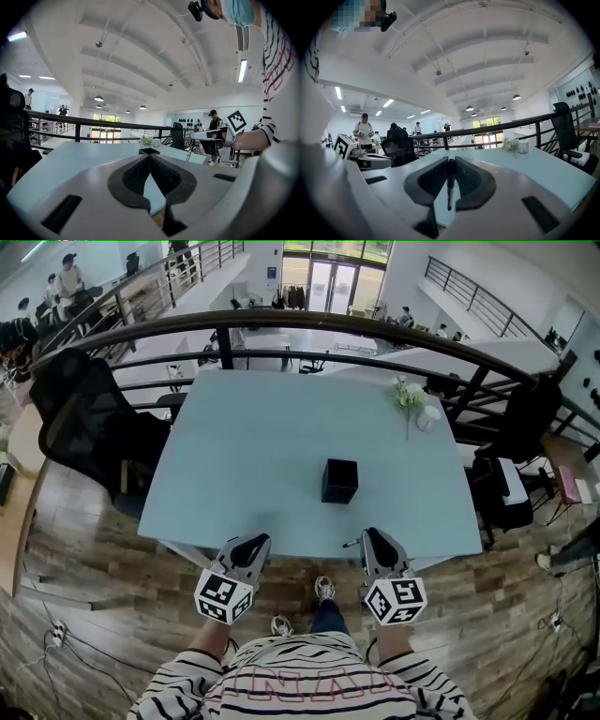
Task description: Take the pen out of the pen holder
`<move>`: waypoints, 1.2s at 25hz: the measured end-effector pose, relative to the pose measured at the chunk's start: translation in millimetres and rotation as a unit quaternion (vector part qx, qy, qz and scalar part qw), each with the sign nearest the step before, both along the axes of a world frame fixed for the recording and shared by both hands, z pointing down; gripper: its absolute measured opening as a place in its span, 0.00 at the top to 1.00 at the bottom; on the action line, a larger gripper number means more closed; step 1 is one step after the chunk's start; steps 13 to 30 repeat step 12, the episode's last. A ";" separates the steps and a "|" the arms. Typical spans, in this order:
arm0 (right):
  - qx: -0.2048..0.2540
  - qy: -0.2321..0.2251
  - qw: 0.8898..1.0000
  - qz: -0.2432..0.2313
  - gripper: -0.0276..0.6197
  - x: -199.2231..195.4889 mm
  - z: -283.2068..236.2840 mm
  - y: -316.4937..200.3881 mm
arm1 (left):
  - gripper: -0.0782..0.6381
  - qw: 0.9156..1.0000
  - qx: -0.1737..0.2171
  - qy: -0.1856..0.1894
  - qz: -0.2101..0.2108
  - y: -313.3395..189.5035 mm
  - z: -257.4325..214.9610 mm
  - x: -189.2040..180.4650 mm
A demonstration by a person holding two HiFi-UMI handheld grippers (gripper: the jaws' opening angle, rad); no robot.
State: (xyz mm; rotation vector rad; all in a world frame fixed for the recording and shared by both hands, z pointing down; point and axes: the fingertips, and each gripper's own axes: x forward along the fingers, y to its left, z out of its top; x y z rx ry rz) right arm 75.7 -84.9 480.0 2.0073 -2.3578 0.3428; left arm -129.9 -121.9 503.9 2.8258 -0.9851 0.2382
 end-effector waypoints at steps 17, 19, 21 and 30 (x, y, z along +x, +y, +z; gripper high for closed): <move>0.001 0.003 1.000 -0.006 0.87 -4.7 -0.8 2.9 | 0.84 1.000 -0.004 -0.005 -0.012 4.6 1.4 -3.0; 0.001 0.003 1.000 -0.006 0.87 -4.7 -0.8 2.9 | 0.84 1.000 -0.004 -0.005 -0.012 4.6 1.4 -3.0; 0.001 0.003 1.000 -0.006 0.87 -4.7 -0.8 2.9 | 0.84 1.000 -0.004 -0.005 -0.012 4.6 1.4 -3.0; 0.001 0.003 1.000 -0.006 0.87 -4.7 -0.8 2.9 | 0.84 1.000 -0.004 -0.005 -0.012 4.6 1.4 -3.0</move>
